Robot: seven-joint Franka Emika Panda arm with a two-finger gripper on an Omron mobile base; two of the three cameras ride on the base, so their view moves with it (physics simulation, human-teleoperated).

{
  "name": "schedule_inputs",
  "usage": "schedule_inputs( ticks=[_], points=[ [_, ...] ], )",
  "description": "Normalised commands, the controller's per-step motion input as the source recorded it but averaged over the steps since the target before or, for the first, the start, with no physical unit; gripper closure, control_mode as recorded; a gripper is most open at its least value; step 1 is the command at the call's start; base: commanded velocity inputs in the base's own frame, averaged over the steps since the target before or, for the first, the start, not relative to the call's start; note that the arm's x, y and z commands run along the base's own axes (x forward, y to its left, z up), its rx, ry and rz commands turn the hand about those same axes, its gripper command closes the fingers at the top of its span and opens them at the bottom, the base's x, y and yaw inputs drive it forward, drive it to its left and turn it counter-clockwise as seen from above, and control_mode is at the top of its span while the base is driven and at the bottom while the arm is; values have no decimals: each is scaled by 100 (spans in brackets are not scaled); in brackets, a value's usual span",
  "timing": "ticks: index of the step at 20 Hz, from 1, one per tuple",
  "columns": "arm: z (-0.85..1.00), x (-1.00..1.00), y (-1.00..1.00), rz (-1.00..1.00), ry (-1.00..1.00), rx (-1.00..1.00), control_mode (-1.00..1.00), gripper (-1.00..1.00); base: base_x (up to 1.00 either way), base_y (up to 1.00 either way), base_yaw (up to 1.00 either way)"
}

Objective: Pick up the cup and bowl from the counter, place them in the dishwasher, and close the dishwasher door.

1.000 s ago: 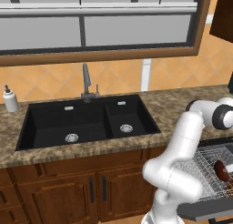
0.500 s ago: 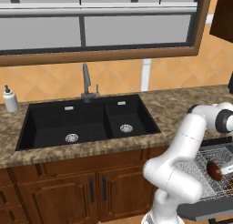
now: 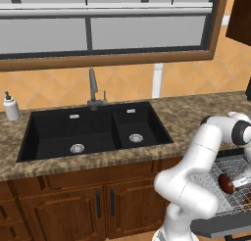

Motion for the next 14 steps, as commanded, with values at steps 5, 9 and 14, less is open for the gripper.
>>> schedule_inputs(
  ticks=[5, 9, 14],
  points=[
    [-55, 0, 0, 1, -4, 0, -100, 100, 0, 0, 0],
    [-15, 0, 0, 0, -6, 0, -100, 100, 0, 0, 0],
    [-11, 0, -1, 0, -5, 0, -100, 100, 0, 0, 0]
  ],
)
